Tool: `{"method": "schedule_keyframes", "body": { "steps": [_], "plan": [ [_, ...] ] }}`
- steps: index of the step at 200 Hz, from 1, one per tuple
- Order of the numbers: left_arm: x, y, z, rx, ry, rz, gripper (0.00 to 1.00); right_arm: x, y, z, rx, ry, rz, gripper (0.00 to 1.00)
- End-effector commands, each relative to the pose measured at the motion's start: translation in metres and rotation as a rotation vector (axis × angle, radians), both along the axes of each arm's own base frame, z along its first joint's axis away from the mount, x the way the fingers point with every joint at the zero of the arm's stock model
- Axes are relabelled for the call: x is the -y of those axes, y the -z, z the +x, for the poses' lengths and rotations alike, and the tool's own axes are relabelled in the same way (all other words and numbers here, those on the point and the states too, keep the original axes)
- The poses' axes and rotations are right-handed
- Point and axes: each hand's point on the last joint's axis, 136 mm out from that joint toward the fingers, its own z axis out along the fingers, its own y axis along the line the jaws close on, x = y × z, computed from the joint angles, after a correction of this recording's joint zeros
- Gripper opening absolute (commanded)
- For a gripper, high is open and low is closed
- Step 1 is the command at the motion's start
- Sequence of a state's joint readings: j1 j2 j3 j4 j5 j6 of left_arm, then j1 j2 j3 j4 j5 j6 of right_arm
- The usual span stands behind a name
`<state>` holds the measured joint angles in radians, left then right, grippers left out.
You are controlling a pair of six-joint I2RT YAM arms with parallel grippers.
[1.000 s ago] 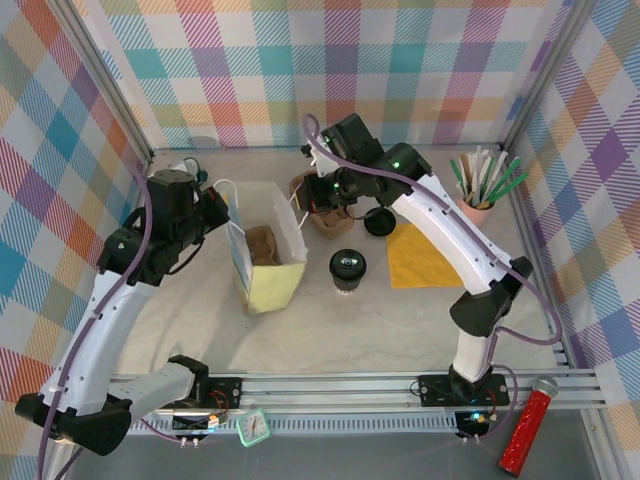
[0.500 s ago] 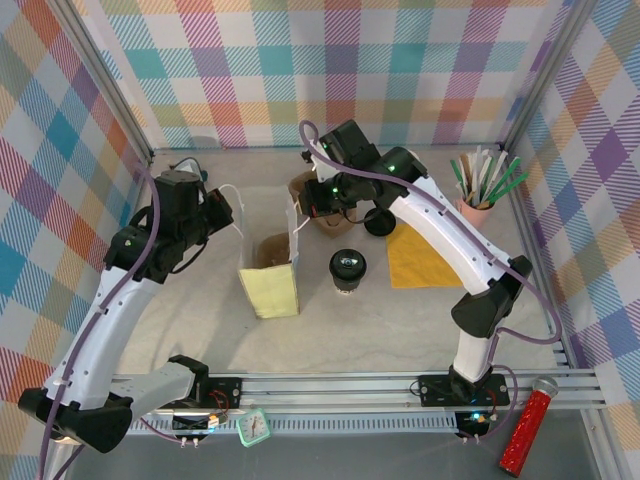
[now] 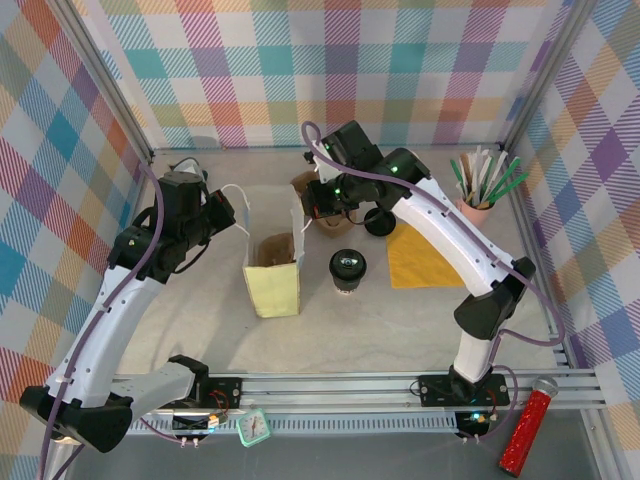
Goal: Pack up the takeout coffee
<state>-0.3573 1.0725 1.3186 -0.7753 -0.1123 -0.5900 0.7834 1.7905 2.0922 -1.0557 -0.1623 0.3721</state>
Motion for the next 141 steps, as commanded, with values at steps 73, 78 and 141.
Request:
{"method": "schedule_keyframes", "body": {
  "steps": [73,78,141],
  "plan": [
    [0.005,-0.006,0.006,0.017,0.017,-0.015,0.01,0.004,-0.026,-0.009,0.039,-0.018,0.048,0.00],
    [0.005,-0.005,0.006,0.012,0.016,-0.015,0.01,0.004,-0.023,-0.009,0.034,-0.018,0.045,0.00],
    [0.006,-0.003,0.006,0.013,0.027,-0.017,0.01,0.007,-0.014,-0.010,0.026,-0.011,0.020,0.00]
  ]
}}
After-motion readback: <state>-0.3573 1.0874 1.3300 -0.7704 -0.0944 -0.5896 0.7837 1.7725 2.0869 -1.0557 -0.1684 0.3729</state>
